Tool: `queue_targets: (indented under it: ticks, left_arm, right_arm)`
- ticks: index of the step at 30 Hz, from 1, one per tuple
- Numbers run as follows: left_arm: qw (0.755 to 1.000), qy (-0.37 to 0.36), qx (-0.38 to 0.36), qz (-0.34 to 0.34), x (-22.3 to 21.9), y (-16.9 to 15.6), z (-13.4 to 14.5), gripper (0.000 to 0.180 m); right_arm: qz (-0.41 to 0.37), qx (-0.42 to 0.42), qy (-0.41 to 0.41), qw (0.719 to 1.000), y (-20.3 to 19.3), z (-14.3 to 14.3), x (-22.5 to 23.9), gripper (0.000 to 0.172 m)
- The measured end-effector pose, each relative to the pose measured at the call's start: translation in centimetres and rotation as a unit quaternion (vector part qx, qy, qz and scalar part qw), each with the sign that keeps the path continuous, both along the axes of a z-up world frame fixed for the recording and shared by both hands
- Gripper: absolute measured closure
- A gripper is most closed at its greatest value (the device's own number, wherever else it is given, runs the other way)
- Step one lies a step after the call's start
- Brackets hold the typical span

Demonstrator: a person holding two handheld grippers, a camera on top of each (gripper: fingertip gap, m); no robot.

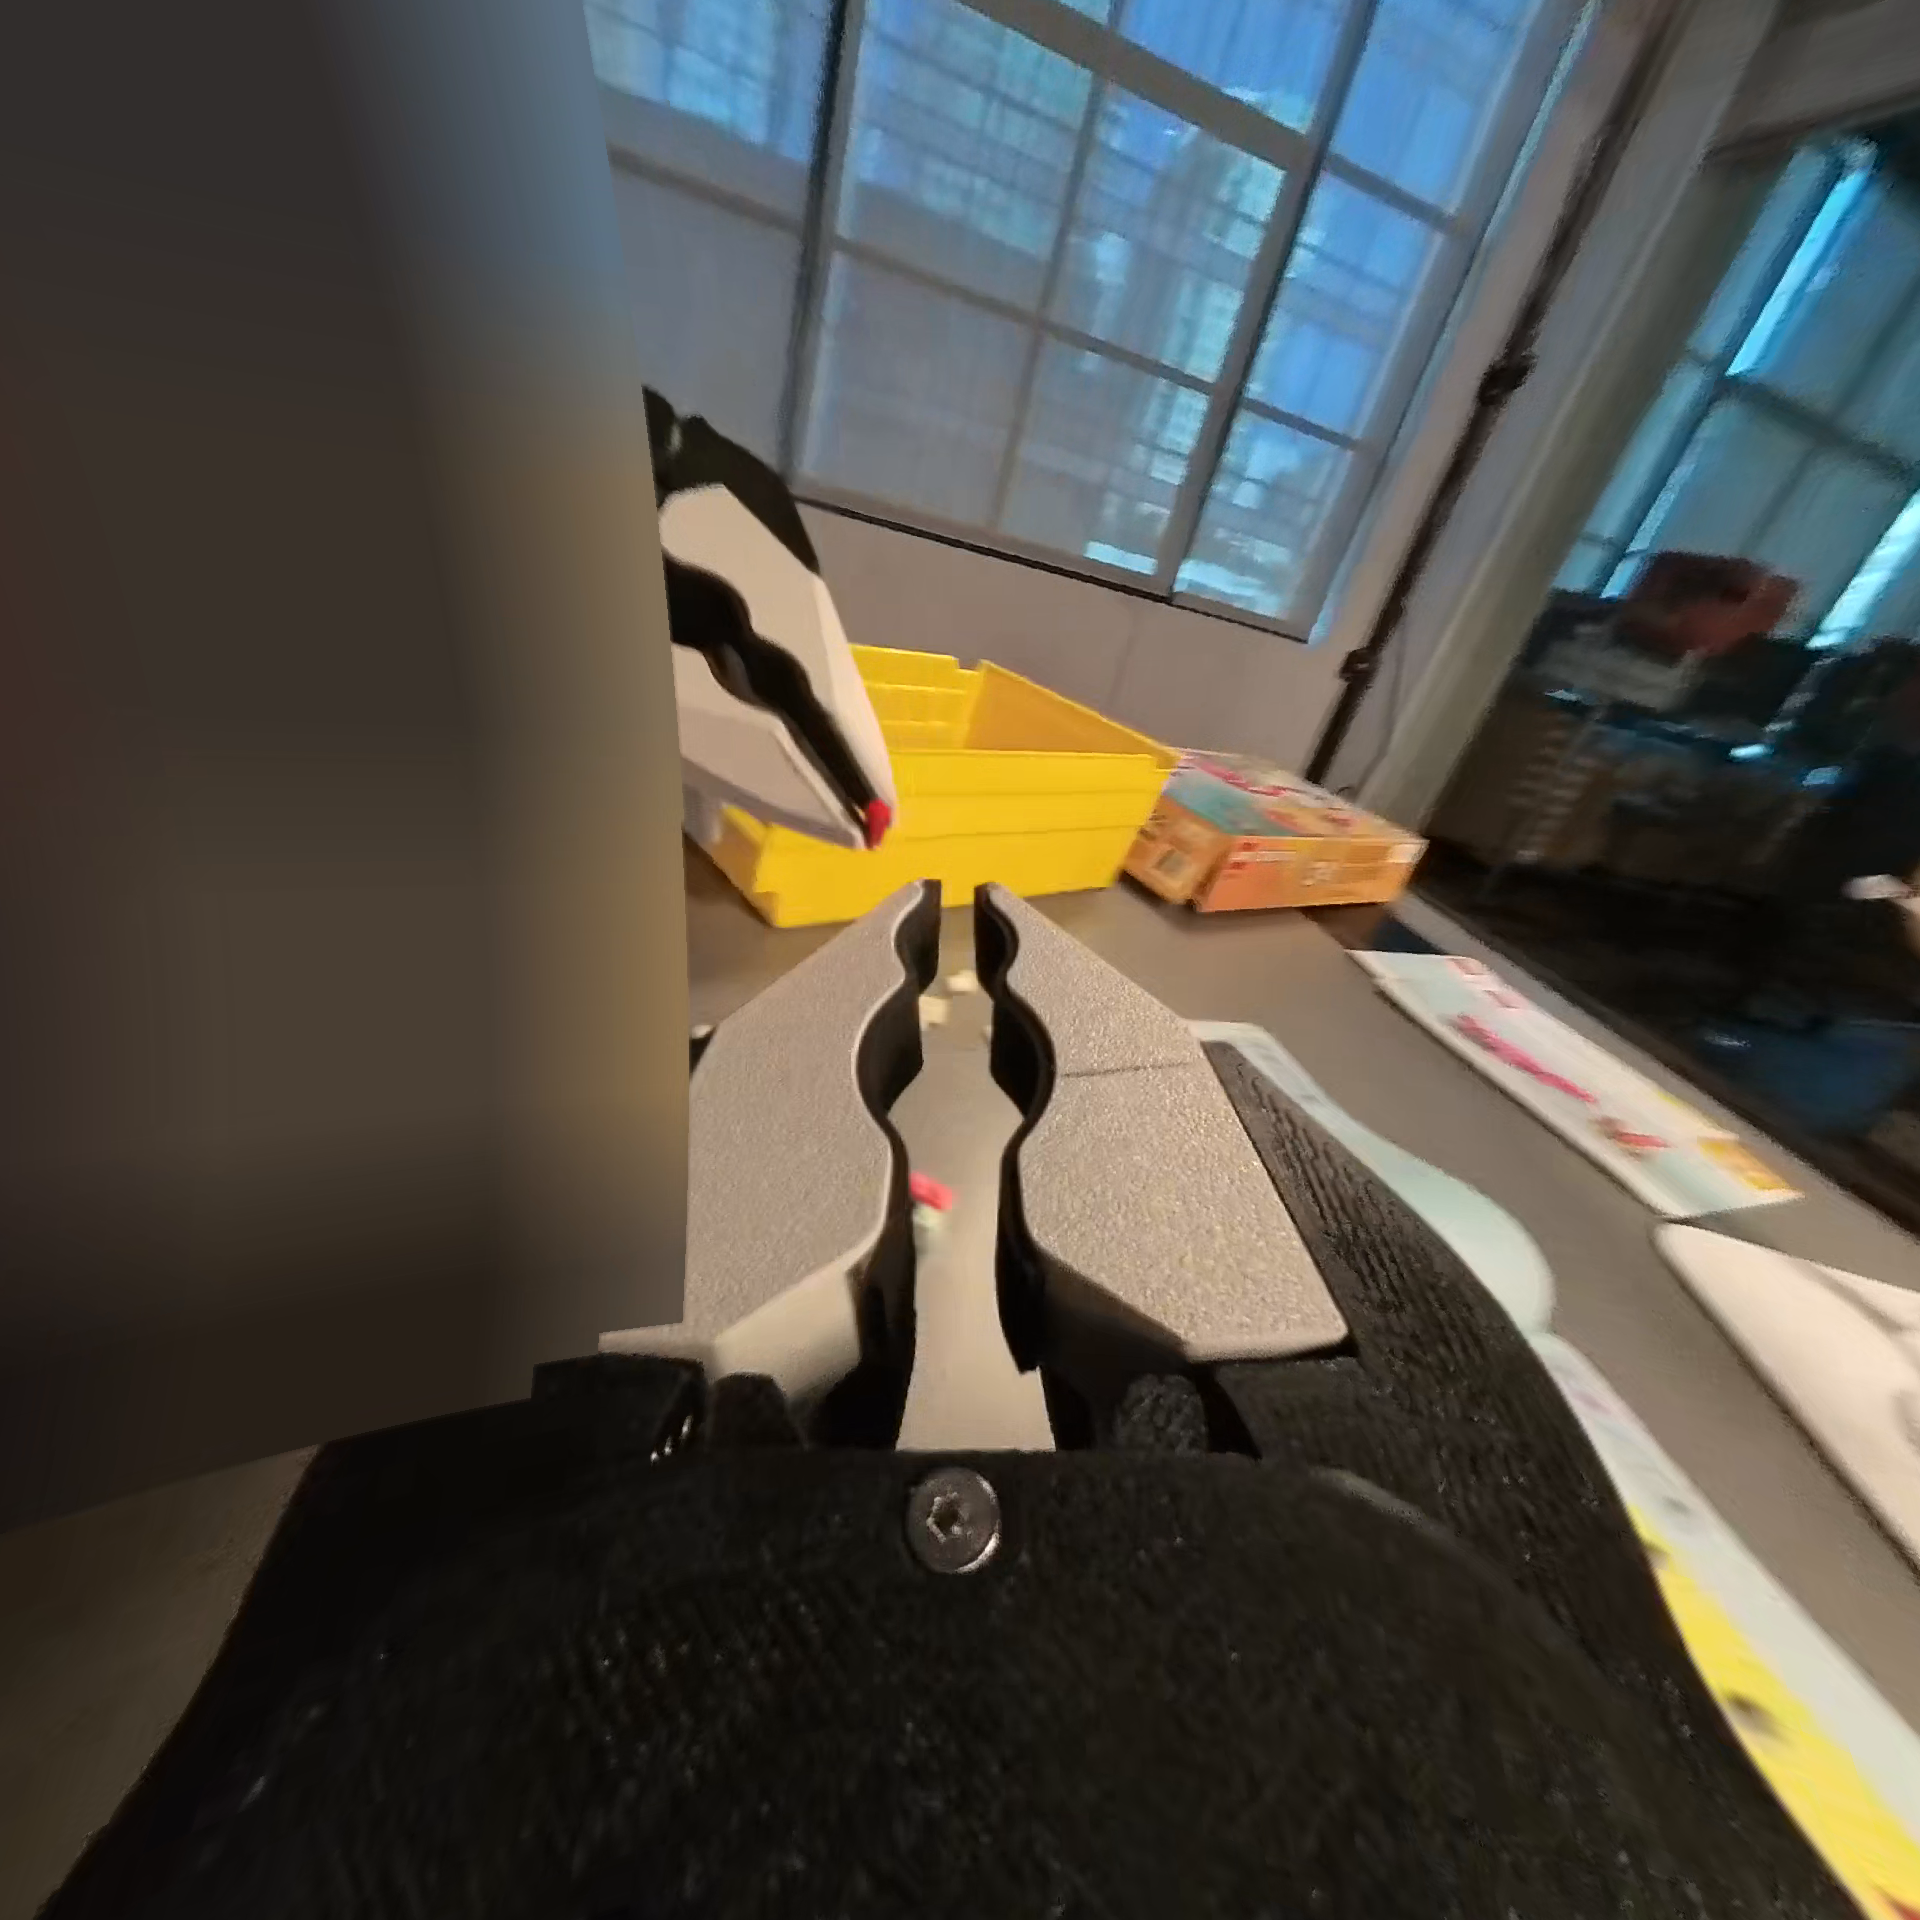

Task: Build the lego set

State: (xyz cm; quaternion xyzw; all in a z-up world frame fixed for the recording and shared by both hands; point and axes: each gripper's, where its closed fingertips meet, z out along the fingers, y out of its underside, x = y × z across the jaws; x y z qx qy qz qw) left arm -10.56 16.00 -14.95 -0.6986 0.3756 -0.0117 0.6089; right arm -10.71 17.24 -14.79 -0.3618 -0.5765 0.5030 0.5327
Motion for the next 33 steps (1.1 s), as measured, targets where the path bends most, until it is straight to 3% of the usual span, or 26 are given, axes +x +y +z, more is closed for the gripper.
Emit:
queue_targets:
  ticks: [1,4,14,20,25,33]
  left_arm:
    - [1.000,0.004,-0.001,-0.007,0.4,-0.1,-0.2,0.177]
    - [1.000,0.022,-0.009,-0.005,0.8,0.2,-0.9,0.178]
    - [0.998,0.053,-0.015,-0.007,1.1,0.1,-2.0,0.177]
    - [0.998,-0.029,-0.025,-0.044,2.0,-0.6,-1.2,0.177]
    - [0.999,0.043,0.000,-0.009,1.5,-0.1,-1.5,0.178]
    - [0.996,0.084,0.007,0.008,1.2,0.1,-1.9,0.178]
  right_arm:
    - [0.024,-0.021,-0.005,0.999,-0.5,0.0,0.1,0.167]
    - [0.068,-0.053,-0.018,0.996,-1.5,-0.1,0.2,0.167]
    - [0.081,-0.033,-0.043,0.995,-1.9,-0.9,0.3,0.170]
    - [0.121,-0.055,-0.023,0.991,-2.6,0.0,1.1,0.170]
    - [0.097,-0.053,-0.031,0.993,-2.0,-0.5,0.6,0.169]
    - [0.088,-0.041,-0.047,0.994,-1.8,-1.2,0.5,0.169]
